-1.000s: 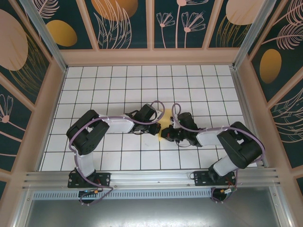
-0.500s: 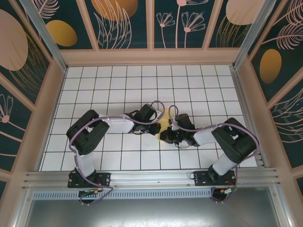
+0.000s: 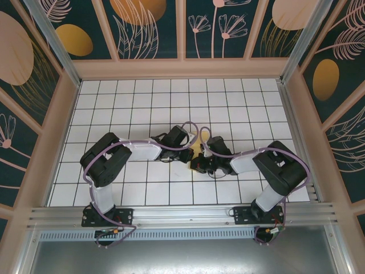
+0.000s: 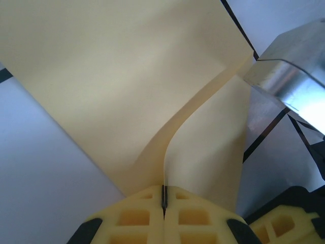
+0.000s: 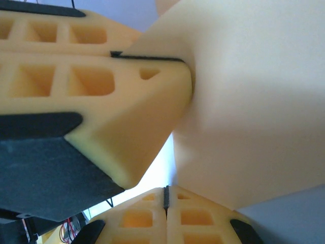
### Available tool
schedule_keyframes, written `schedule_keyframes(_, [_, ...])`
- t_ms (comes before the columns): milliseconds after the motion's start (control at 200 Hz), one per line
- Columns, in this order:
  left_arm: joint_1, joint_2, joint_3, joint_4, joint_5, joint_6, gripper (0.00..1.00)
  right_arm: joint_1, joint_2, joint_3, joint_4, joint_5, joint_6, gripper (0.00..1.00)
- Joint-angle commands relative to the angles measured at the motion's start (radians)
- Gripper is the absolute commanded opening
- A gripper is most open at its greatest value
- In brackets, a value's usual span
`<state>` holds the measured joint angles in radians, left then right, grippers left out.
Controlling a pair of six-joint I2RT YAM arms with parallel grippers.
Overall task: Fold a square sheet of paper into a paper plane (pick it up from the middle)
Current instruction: Third fold the triangle at the center of the table.
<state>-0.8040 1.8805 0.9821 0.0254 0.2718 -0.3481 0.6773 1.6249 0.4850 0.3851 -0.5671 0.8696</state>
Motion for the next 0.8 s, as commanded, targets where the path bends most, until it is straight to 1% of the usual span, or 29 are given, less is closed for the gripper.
schedule_keyframes(0, [0.005,0.048,-0.016,-0.077,-0.042,0.017,0.06,0.010,0.002,0.018,-0.086,0.067,-0.032,0.00])
schedule_keyframes(155, [0.004,0.046,-0.015,-0.077,-0.042,0.017,0.06,0.010,-0.094,0.010,-0.053,0.046,-0.027,0.00])
schedule_keyframes(235, [0.006,0.047,-0.015,-0.078,-0.042,0.017,0.06,0.010,-0.111,0.007,-0.045,0.033,-0.025,0.00])
schedule_keyframes(345, [0.005,0.048,-0.015,-0.076,-0.041,0.017,0.06,0.012,-0.055,0.010,-0.020,0.002,-0.020,0.00])
schedule_keyframes(475, [0.005,0.045,-0.015,-0.076,-0.042,0.016,0.06,0.016,0.016,0.019,-0.043,0.011,-0.020,0.00])
schedule_keyframes(560, [0.004,0.045,-0.015,-0.076,-0.043,0.017,0.06,0.018,0.026,0.019,-0.053,0.012,-0.020,0.00])
schedule_keyframes(711, [0.004,0.043,-0.016,-0.076,-0.045,0.016,0.06,0.013,-0.062,0.049,-0.114,0.053,-0.052,0.00])
schedule_keyframes(791, [0.004,0.043,-0.016,-0.077,-0.043,0.016,0.05,-0.008,-0.108,0.063,-0.155,0.080,-0.082,0.00])
